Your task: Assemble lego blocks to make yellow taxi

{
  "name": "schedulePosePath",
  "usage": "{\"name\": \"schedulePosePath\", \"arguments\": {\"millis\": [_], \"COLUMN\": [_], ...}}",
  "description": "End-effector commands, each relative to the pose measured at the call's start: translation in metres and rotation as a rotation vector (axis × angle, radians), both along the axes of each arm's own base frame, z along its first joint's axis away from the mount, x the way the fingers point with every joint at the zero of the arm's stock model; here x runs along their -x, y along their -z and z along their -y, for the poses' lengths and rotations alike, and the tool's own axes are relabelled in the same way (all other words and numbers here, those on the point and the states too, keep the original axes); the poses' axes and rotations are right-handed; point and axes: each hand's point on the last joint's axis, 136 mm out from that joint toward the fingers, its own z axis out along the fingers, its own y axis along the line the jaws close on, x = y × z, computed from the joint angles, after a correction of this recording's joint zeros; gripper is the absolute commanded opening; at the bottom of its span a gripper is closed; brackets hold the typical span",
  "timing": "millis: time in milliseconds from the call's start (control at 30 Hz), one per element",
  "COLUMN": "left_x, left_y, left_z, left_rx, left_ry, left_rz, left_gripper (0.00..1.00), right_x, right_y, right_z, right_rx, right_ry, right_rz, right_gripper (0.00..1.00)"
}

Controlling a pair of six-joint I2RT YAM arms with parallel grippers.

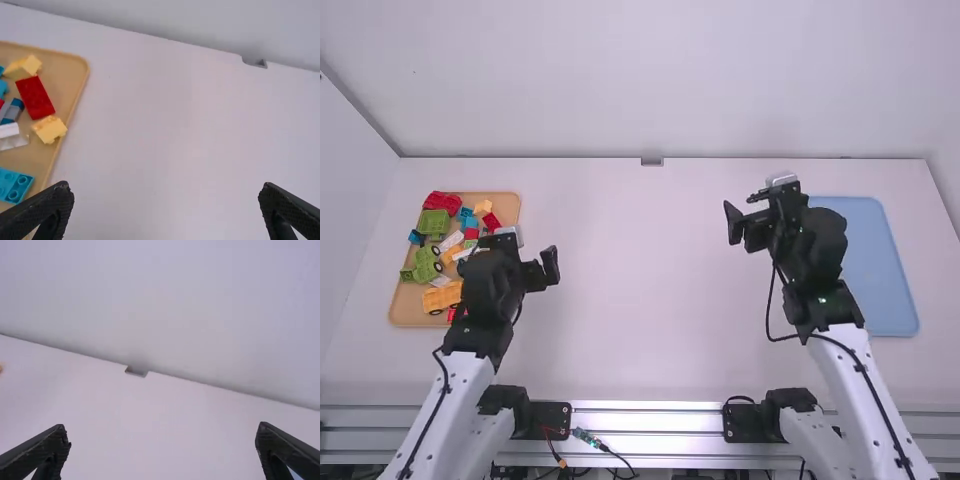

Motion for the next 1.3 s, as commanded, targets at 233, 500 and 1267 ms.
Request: {"name": "schedulePosePath", "arguments": {"millis": [233,500,1267], "left_x": [-0.015,-0.031,0.031], "left_y": [-0.025,-0.01,0.016], "left_z": [-0.021,-0.019,-0.157], "left_rx": [-0.073,-0.067,0.212], "left_ry": [-0.087,-0.072,-0.803], "left_rz": [-0.111,-0.142,-0.397], "left_gripper": [0.99,0.99,0.99], "right_x": [-0.017,-0.029,-0.025], "right_y": [0.042,0.066,0.056], "right_z": [0.006,0.009,-0.002], "right_rx": [-0.035,-0.045,-0.066], "right_ry": [0.085,0.118,0.106], "right_rz": [-0.156,-0.204,-0.261], "right_gripper": [0.99,0.99,0.99]}}
